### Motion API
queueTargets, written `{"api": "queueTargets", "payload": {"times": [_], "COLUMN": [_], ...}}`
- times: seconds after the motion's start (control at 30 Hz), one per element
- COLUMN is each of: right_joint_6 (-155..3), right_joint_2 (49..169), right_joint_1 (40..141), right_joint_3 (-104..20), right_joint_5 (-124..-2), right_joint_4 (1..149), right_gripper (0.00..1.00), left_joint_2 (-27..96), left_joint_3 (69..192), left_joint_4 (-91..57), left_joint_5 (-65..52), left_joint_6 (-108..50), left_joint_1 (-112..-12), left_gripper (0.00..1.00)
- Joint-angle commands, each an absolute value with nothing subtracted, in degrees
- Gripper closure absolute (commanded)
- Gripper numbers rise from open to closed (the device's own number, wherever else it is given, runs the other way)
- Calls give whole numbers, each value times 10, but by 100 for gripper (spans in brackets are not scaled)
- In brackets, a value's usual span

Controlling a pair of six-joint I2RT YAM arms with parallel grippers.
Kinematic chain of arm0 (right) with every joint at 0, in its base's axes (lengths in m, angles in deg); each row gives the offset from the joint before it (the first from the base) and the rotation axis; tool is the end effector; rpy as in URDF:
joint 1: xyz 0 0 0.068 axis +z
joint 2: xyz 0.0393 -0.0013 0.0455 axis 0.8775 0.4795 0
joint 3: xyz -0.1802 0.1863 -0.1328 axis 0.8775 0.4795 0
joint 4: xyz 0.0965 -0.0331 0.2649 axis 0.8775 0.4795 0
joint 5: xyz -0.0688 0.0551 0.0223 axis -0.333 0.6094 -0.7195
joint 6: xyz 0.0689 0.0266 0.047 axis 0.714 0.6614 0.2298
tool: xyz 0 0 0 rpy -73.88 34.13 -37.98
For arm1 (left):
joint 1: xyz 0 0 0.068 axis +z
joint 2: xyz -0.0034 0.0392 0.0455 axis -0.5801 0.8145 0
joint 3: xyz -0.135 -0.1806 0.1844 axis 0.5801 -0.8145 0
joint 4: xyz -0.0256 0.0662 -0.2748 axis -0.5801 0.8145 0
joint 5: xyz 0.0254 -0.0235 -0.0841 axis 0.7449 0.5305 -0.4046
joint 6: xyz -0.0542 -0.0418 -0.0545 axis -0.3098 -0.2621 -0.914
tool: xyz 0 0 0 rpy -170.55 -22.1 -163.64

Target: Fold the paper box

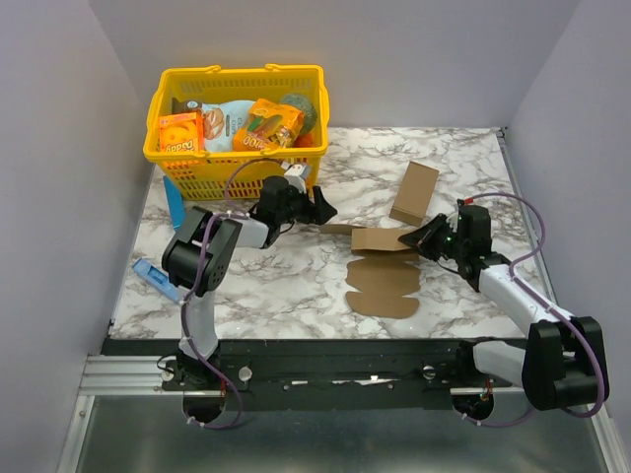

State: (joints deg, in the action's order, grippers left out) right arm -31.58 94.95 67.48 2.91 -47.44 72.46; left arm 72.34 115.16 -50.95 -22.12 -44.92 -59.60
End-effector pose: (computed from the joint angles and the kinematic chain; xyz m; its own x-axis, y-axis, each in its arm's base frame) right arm 0.2764 0.0604 0.1811 -0.6799 0.6481 -0.3430 0.1733 0.5965 0.7837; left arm 0.4126 -0.2195 0.1346 -0.6098 -0.1850 -0.7706 0.4988 0.6660 -0.5547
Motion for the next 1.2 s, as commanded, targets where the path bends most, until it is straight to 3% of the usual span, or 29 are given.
{"api": "queueTargets", "payload": {"times": [0.0,0.63,0.93,1.17], "right_joint_6": [-327,-271,-247,-234], "right_joint_2": [951,950,945,941], "right_joint_1": [670,668,668,668], "right_joint_3": [16,39,74,84], "right_joint_5": [-474,-554,-583,-596], "right_joint_4": [743,700,665,653], "right_gripper": [86,85,86,86], "left_joint_2": [738,725,699,650], "left_joint_3": [1158,1104,1082,989], "left_joint_4": [-529,-577,-582,-639], "left_joint_5": [-295,-353,-324,-268], "left_joint_6": [-415,-446,-465,-493], "left_joint_1": [-610,-672,-702,-718], "left_gripper": [21,26,28,27]}}
